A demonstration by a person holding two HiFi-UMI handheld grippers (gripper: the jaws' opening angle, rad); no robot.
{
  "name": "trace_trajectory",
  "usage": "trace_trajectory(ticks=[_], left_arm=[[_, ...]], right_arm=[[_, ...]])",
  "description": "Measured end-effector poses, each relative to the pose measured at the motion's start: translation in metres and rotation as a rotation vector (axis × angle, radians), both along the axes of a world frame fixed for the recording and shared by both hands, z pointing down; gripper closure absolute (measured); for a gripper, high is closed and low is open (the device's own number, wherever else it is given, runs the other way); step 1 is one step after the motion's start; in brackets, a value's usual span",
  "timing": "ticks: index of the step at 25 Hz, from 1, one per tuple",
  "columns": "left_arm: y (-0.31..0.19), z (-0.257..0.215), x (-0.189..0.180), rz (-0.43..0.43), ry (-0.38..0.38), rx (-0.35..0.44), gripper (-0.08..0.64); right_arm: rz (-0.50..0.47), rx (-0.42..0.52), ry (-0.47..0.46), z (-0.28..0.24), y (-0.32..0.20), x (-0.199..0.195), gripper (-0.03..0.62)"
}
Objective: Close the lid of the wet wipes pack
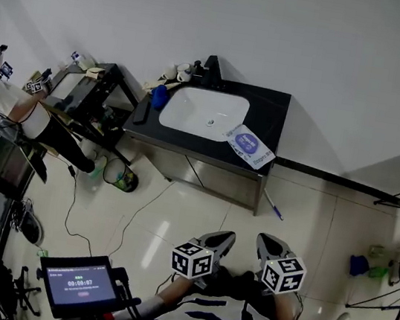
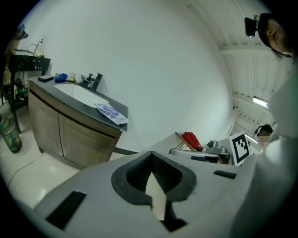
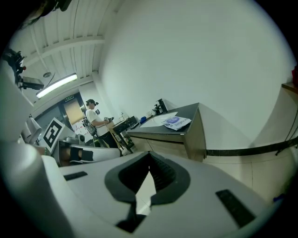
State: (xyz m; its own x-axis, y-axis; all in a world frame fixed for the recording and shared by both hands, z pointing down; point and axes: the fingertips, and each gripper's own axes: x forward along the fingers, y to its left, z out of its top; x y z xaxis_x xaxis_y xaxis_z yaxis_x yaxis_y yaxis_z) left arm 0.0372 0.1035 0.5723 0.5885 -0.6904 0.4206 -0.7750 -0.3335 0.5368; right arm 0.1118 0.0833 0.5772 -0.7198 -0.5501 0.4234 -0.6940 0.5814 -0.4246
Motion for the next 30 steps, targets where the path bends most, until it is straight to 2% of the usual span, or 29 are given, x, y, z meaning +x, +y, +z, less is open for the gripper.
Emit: trace_trajectory(ticks=[7,13,18,30], left_arm=[[0.009,-0.035,-0.021,0.013,0.005,0.101,0.560],[0.032,-0.046,-0.054,0.026,0.002,0.121,0.560],[0.050,-0.055,-0.082,0.013,0.030,0.124,0.560],[0.064,-0.045,-0.104,-0.008,0.055,0.127,0.560]], right_arm=[[0.000,0.042,-0.041,-0.025,0.006,-0.036,0.595],[0.034,0.052,-0.059,-0.037,0.026,-0.070,0.595],[0.067,0.064,-0.052,-0.052,0.041,-0.088,0.595],[0.099,0.065,-0.037,-0.044,0.056,-0.092,0.595]])
